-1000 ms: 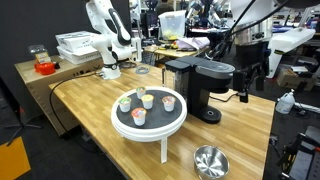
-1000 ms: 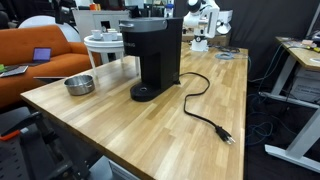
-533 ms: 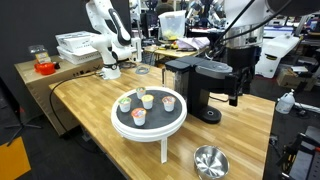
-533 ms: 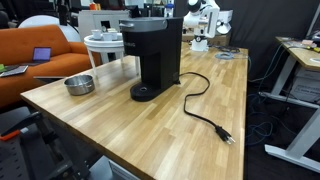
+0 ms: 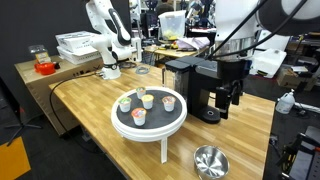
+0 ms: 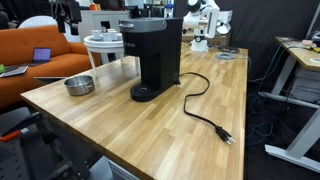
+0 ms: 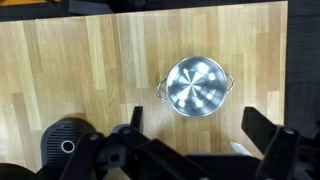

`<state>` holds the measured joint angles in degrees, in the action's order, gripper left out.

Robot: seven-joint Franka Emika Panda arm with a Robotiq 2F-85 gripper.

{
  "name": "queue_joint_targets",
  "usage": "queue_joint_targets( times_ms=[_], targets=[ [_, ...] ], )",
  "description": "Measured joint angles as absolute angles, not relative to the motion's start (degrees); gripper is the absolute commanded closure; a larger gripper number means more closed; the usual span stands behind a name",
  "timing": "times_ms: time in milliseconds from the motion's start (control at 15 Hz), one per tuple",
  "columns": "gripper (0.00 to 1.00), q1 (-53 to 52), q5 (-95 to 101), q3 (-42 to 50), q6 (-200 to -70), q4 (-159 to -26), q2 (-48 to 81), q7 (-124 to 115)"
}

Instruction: Put the pot on the coffee maker

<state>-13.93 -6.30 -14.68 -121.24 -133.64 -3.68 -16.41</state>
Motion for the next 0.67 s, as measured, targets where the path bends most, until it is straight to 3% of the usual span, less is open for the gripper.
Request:
queue_joint_targets(
  times_ms=[667],
  targets=[
    [0.00, -14.76, -8.20, -14.88, -122.56, -134.08, -3.59, -14.18]
  ],
)
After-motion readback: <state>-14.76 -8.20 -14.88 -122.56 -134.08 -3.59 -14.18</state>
